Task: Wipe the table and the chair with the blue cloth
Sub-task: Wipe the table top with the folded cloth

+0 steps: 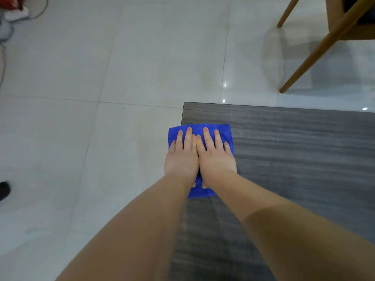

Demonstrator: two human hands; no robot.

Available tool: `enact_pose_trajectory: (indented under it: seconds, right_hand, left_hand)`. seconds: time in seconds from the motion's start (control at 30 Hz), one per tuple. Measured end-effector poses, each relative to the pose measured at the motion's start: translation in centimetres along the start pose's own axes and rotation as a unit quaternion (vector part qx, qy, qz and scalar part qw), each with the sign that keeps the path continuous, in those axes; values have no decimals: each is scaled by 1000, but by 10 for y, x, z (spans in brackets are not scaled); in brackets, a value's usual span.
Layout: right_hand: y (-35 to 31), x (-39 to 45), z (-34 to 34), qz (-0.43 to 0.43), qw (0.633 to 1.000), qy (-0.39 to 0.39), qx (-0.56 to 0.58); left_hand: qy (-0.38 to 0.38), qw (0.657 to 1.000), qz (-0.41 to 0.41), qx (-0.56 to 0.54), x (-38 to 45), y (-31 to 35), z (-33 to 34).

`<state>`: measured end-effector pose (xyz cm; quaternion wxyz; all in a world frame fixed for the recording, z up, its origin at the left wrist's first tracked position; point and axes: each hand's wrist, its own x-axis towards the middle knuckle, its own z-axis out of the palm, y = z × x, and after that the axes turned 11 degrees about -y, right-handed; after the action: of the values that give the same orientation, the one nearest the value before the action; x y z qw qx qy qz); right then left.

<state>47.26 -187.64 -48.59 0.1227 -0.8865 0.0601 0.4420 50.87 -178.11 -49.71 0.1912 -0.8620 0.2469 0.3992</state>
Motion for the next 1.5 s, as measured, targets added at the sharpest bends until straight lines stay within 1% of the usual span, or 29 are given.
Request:
enact_pose_trajectory:
  seconds: [0.27, 0.5, 0.57, 0.67, 0.77, 0.87, 1.07, 1.27, 1.4, 1.43, 1.5]
  right_hand:
    - [-8, -2, -6, 19, 999, -22, 17]
    - [-20, -7, -10, 54, 998, -7, 17]
    - [-25, -9, -12, 76, 997, 6, 22]
    - [-33, -2, -10, 107, 994, 4, 21]
    - [-41, 7, -8, 148, 988, 6, 52]
    - [-43, 16, -9, 166, 983, 17, 81]
    - [-41, 36, -21, 206, 968, 29, 139]
    - [-30, 52, -43, 236, 952, 36, 192]
    - [-16, 66, -73, 252, 936, 51, 239]
    - [-15, 70, -81, 260, 934, 54, 240]
    - [-16, 73, -85, 268, 933, 45, 237]
  left_hand:
    - [-13, 999, 23, -33, 0, -5, -2]
    - [20, 996, 70, -59, -4, -14, 0]
    - [24, 994, 99, -44, 2, -20, -1]
    - [23, 989, 148, -20, 7, -33, -6]
    - [25, 981, 190, -7, 15, -45, -14]
    - [21, 974, 223, 15, 24, -56, -24]
    - [36, 962, 260, 76, 47, -61, -54]
    - [43, 948, 279, 145, 75, -58, -88]
    - [5, 936, 306, 173, 114, -60, -128]
    - [-19, 932, 320, 169, 123, -62, -143]
    - [-102, 925, 350, 111, 142, -65, -162]
